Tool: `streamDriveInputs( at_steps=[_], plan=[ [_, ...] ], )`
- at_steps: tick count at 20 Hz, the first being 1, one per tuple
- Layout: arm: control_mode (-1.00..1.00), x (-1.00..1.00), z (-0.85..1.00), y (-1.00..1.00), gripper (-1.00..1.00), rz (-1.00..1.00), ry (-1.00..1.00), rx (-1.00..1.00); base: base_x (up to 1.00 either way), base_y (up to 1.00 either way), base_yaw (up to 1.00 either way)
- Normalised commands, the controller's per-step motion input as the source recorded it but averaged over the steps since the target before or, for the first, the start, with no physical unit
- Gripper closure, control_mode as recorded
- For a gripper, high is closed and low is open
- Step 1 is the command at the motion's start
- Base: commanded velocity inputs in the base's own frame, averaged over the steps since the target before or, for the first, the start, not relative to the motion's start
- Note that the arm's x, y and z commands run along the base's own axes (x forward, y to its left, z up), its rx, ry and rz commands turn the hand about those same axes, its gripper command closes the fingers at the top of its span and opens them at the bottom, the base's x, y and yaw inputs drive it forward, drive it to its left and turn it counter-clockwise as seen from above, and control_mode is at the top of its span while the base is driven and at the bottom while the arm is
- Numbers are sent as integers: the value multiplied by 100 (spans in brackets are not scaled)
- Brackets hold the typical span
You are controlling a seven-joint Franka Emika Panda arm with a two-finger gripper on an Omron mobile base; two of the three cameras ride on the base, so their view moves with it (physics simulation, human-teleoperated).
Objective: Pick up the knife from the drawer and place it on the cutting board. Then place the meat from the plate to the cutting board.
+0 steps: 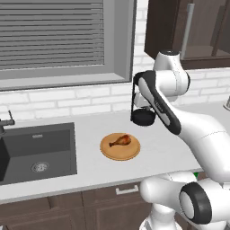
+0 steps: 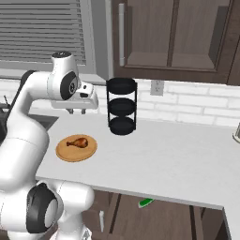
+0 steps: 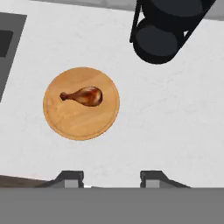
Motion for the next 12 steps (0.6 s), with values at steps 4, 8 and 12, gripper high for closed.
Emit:
streamDriveInputs(
  at_steps=[4,8,12],
  plan=[
    [-100,-32,0,0,-100,0,1,0,0,0,0],
    [-100,-66,-5,-4,-100,0,0,5,0,0,0],
    [-100,-58,-31,2,-100,0,3,1,0,0,0]
  ],
)
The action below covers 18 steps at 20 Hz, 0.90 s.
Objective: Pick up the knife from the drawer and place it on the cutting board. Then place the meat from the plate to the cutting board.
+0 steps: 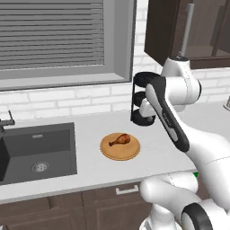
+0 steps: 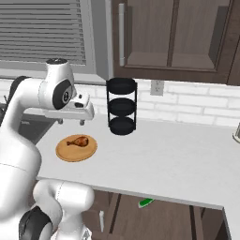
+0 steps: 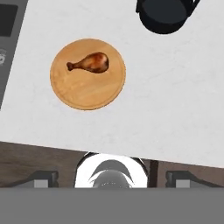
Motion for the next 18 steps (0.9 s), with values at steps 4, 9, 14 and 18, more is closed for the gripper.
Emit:
streamDriveInputs(
  at_steps=[4,9,14,18],
  plan=[
    [-100,-40,-51,-1,-100,0,0,0,0,0,0],
    [-100,-16,-33,-15,-100,0,1,8,0,0,0],
    [-100,0,-14,-3,-100,0,0,3,0,0,0],
    [-100,0,-6,-26,-100,0,0,2,0,0,0]
  ],
)
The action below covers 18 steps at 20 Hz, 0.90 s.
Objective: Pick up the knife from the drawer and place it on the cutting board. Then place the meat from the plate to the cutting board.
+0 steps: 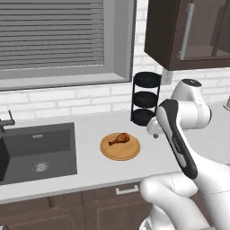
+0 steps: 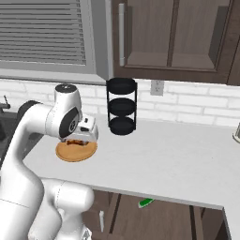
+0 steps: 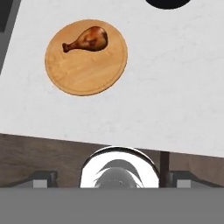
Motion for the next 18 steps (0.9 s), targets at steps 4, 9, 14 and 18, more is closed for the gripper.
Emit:
streamDriveInputs(
  at_steps=[4,9,14,18],
  plan=[
    [-100,1,-16,-50,-100,-8,3,-1,0,0,0],
    [-100,-25,-20,-80,-100,-22,1,0,0,0,0],
    [-100,-6,-26,-82,-100,-23,6,0,0,0,0],
    [-100,-10,-6,-97,-100,-20,4,1,0,0,0]
  ],
)
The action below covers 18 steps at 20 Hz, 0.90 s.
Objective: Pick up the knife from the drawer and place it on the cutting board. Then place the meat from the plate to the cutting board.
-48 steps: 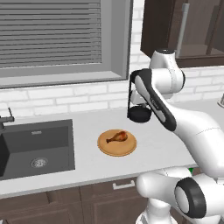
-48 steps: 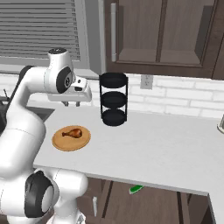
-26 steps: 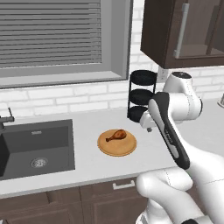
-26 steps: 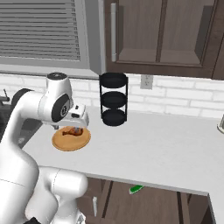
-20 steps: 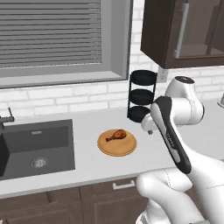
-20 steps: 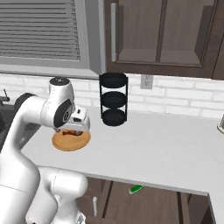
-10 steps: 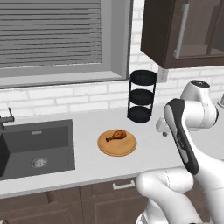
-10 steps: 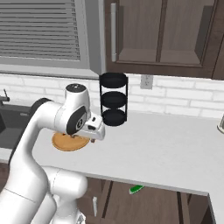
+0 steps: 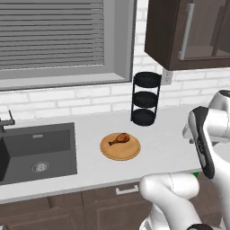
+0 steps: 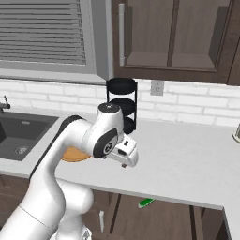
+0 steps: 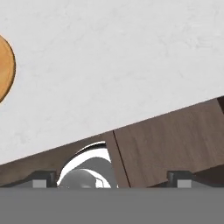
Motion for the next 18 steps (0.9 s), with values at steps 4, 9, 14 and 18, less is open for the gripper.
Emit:
streamDriveInputs(
  at_steps=[4,9,14,18],
  plan=[
    [-100,-26,-1,-85,-100,-15,0,4,0,0,0],
    [-100,-38,-20,-77,-100,-4,0,2,0,0,0],
    [-100,-30,-41,-38,-100,0,0,0,0,0,0],
    [-100,-34,-36,-17,-100,0,-1,0,0,0,0]
  ],
)
